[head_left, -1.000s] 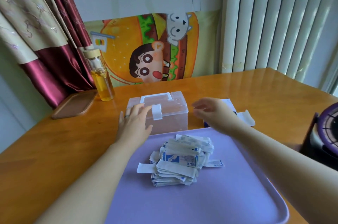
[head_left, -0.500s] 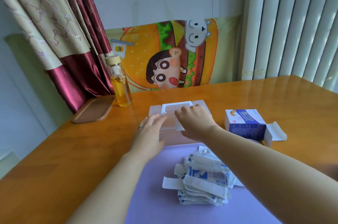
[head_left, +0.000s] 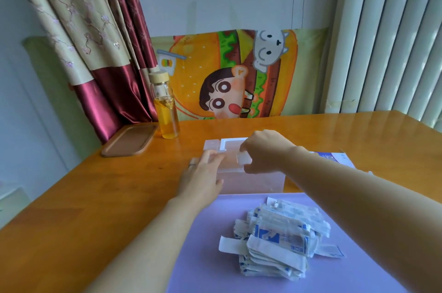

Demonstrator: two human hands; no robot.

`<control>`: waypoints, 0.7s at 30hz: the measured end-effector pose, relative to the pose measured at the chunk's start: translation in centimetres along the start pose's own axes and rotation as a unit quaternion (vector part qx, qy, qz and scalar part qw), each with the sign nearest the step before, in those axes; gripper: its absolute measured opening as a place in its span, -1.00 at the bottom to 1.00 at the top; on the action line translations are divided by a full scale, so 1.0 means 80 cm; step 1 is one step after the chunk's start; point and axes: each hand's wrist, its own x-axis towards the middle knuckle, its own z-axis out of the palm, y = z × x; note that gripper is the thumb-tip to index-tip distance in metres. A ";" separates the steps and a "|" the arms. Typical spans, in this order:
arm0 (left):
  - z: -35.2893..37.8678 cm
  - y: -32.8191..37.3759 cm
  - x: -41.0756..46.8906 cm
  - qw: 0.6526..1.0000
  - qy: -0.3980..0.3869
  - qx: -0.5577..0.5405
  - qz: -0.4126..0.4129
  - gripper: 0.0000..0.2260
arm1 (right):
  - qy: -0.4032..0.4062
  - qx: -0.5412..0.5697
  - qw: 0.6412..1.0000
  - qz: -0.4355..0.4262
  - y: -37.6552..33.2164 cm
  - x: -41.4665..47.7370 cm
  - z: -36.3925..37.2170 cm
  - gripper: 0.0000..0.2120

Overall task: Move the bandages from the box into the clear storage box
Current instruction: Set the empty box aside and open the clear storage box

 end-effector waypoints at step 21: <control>-0.056 -0.017 0.084 0.986 0.040 -0.156 -0.046 -0.61 | 0.206 0.175 0.961 0.059 0.028 -0.027 -0.004 -0.82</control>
